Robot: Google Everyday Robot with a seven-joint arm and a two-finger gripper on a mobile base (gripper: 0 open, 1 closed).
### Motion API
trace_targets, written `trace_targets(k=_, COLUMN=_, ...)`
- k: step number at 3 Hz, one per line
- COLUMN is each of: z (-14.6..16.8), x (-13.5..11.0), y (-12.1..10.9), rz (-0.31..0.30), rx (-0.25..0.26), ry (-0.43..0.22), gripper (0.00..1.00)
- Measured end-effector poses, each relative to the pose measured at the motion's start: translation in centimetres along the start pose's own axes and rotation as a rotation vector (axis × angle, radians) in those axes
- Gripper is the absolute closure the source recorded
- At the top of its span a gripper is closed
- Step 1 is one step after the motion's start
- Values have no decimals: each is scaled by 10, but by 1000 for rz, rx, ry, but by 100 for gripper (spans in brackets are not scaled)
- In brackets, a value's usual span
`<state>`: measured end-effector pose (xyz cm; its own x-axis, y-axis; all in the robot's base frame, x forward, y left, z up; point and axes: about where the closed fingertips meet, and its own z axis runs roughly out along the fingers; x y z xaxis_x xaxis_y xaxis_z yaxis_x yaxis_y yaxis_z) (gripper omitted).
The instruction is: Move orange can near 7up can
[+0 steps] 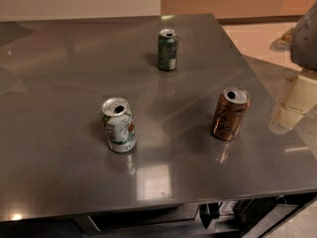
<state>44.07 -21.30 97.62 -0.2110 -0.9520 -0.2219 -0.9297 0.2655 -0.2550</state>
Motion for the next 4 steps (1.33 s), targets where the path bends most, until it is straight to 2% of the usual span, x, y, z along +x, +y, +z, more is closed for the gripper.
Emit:
trace_targets(k=1, z=17, x=-6, y=-3, rz=-2, rx=-29, ry=-40, gripper=0)
trace_targets(k=2, z=35, x=-14, y=-3, rz=-1, rx=-81, ry=-85, gripper=0)
trace_targets(k=4, z=69, x=-25, y=6, rz=-18, rx=-158, ry=-135, gripper=0)
